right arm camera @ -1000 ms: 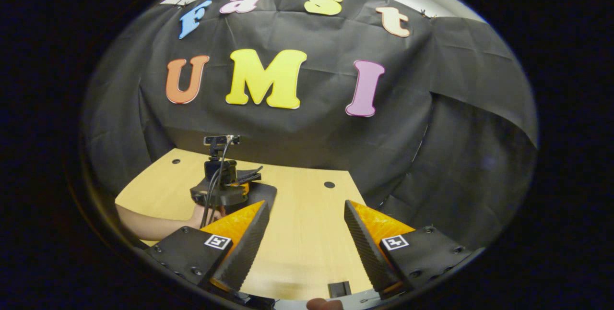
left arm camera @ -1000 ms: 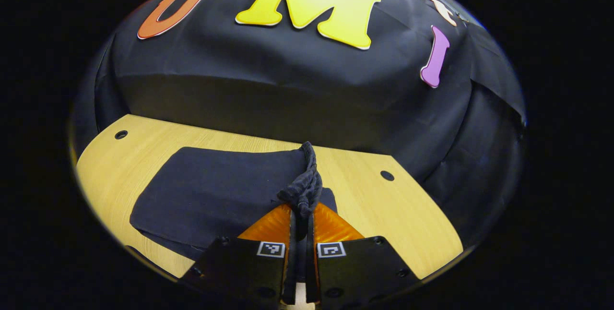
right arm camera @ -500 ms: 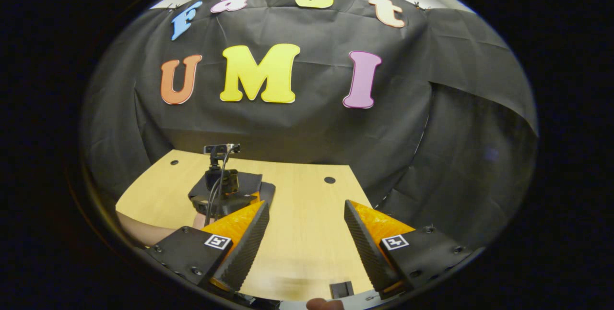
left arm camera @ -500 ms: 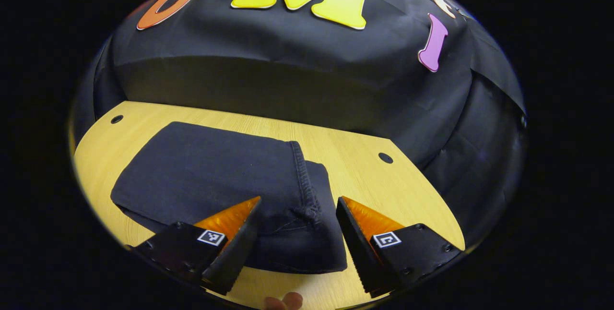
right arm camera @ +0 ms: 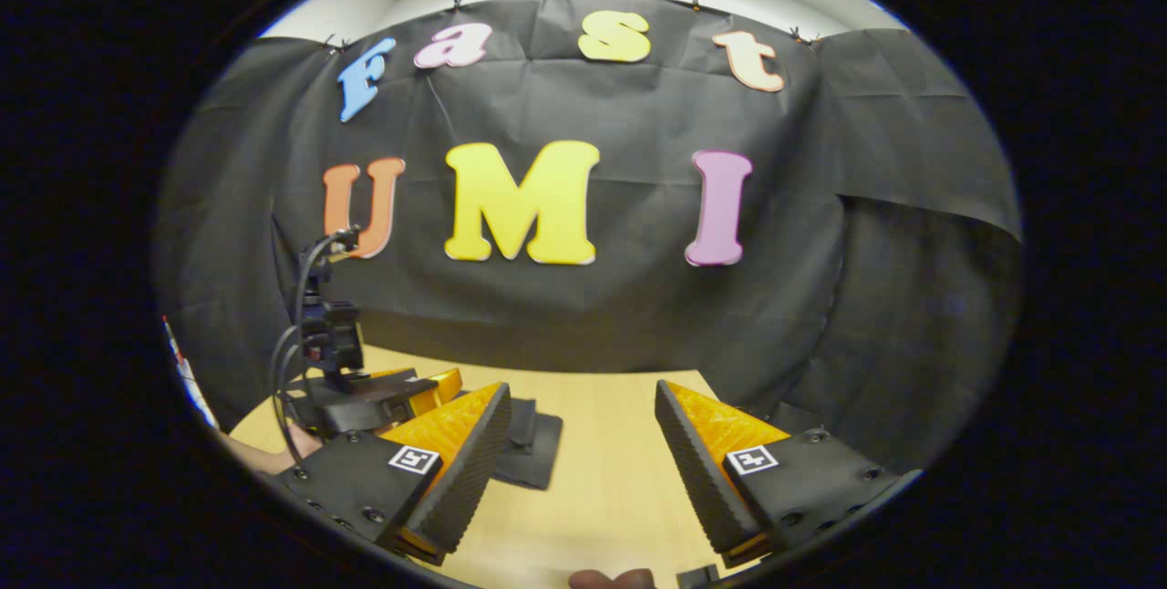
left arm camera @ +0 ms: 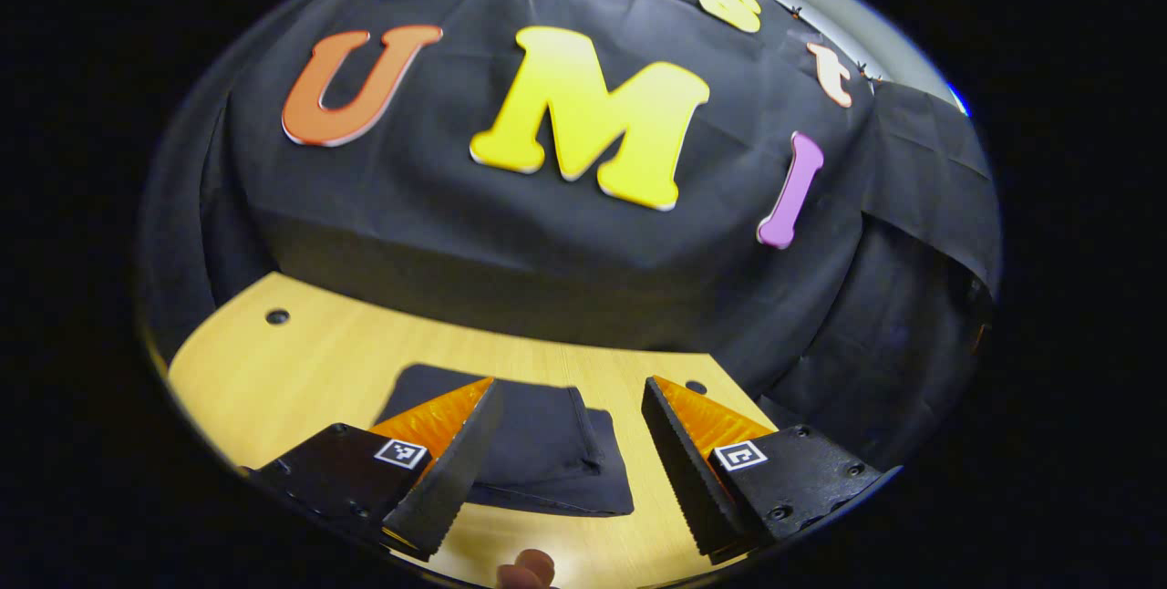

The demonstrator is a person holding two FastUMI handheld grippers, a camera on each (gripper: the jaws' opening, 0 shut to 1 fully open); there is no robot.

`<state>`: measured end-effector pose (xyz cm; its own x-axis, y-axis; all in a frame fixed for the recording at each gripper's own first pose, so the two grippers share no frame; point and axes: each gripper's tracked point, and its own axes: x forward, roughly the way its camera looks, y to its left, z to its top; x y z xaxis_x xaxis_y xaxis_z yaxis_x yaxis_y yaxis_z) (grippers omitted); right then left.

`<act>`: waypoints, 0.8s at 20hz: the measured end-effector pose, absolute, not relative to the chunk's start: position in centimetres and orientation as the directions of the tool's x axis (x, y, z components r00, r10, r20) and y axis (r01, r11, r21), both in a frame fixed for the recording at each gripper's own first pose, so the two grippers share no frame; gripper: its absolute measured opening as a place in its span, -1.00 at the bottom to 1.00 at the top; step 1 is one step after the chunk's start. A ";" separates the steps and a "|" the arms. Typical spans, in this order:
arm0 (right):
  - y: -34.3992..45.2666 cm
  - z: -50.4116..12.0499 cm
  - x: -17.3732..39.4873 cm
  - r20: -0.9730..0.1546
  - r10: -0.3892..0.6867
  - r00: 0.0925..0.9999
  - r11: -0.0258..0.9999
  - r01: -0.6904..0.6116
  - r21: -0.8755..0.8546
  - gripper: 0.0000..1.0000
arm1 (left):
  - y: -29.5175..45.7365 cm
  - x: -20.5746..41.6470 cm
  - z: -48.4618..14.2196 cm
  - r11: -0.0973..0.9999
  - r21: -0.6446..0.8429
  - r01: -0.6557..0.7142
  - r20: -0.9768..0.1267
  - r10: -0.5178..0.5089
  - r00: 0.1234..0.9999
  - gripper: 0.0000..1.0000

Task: Grasp the waist and the cuffs of the jeans and fold them to make the two legs overlap; first hold the waist and fold one-third of the jeans toward the cuffs, then hold the cuffs and fold the remaining one-third in the same direction to finish folding.

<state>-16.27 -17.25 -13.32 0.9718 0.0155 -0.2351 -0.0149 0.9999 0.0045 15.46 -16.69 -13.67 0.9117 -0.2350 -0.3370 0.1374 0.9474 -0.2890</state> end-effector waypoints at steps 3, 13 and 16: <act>-13.8 -12.0 -14.5 -0.173 0.055 0.983 0.998 -0.054 0.011 0.97 | -12.0 13.8 -7.3 0.975 -0.191 0.113 -0.228 -0.156 0.961 0.96; -2.7 -9.9 -16.0 -0.041 0.106 0.994 0.994 -0.106 -0.005 0.97 | -1.6 5.6 2.1 0.998 -0.037 -0.043 -0.089 0.040 0.995 0.95; -1.9 -9.6 -16.5 -0.017 0.099 0.995 0.995 -0.099 -0.014 0.97 | -1.0 4.4 1.9 0.997 -0.030 -0.067 -0.086 0.064 0.994 1.00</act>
